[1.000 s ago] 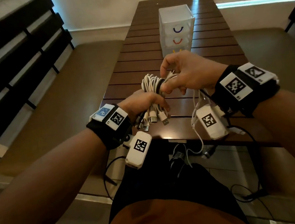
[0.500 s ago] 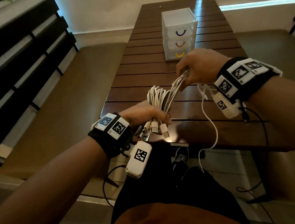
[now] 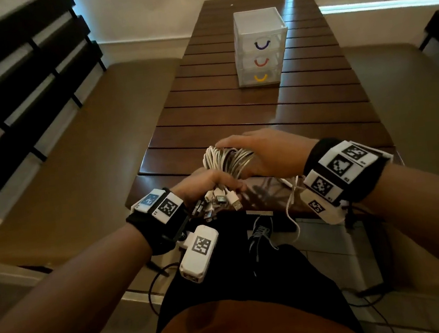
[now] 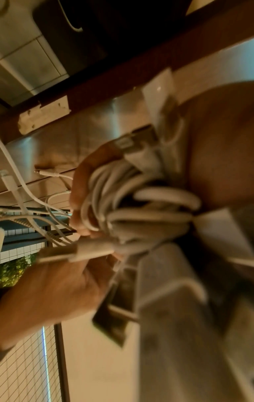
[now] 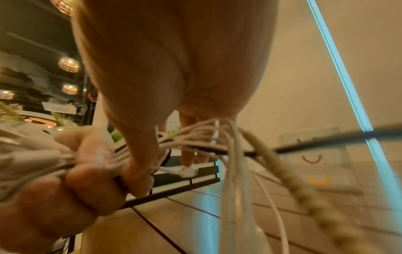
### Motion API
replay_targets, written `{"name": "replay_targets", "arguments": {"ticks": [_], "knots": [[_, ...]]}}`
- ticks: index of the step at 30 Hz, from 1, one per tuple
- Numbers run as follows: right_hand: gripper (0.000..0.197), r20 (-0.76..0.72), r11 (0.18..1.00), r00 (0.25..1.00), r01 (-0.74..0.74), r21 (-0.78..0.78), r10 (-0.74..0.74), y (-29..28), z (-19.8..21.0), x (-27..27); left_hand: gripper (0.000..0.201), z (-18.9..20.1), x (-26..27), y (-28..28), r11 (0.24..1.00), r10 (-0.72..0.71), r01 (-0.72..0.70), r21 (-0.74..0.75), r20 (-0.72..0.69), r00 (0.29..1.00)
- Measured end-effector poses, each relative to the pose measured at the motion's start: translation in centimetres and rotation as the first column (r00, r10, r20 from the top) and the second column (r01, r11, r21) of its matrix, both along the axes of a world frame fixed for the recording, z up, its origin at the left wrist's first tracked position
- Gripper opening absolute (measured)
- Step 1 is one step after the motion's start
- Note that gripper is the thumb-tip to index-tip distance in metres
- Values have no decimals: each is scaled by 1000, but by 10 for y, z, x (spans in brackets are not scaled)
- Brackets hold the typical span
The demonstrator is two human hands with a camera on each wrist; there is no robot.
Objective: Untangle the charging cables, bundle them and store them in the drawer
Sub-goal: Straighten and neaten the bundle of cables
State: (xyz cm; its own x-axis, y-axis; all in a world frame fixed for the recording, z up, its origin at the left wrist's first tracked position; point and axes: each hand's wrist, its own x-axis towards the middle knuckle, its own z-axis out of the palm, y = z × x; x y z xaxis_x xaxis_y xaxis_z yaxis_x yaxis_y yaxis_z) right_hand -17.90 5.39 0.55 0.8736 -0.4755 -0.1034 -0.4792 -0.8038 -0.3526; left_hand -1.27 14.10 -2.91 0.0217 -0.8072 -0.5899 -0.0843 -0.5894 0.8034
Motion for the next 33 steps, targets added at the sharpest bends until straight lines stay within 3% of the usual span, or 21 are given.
{"name": "replay_targets", "arguments": {"ticks": [4,8,13,15,18,22,24,31,33], "knots": [[46,-15,995,999,30,91,-29,-9,-2,-1,10,2,2,1,997,-74,73,-39,-10,997],[24,28,996,1000,6,94,-8,-11,3,3,19,5,4,0,992,-93,95,-79,32,995],[22,120,996,989,85,4,-85,-13,-6,5,47,11,8,3,996,-71,62,-60,-159,985],[19,183,996,979,84,24,-87,-12,-9,5,45,12,7,5,990,-116,98,-105,-185,976],[20,240,989,967,54,138,-86,-14,-11,3,14,14,1,6,967,-147,127,-222,-77,986],[25,278,967,954,39,251,-111,-13,-11,-1,16,18,1,4,954,-181,183,-238,30,983],[26,267,970,956,61,236,-125,-11,-10,-2,15,20,1,3,956,-197,209,-206,77,977],[34,219,965,967,75,249,-132,-9,-9,-3,19,26,-4,0,941,-138,203,-270,242,960],[32,189,957,972,85,278,-141,-12,-5,-11,21,29,0,-4,938,-69,146,-314,243,968]]}}
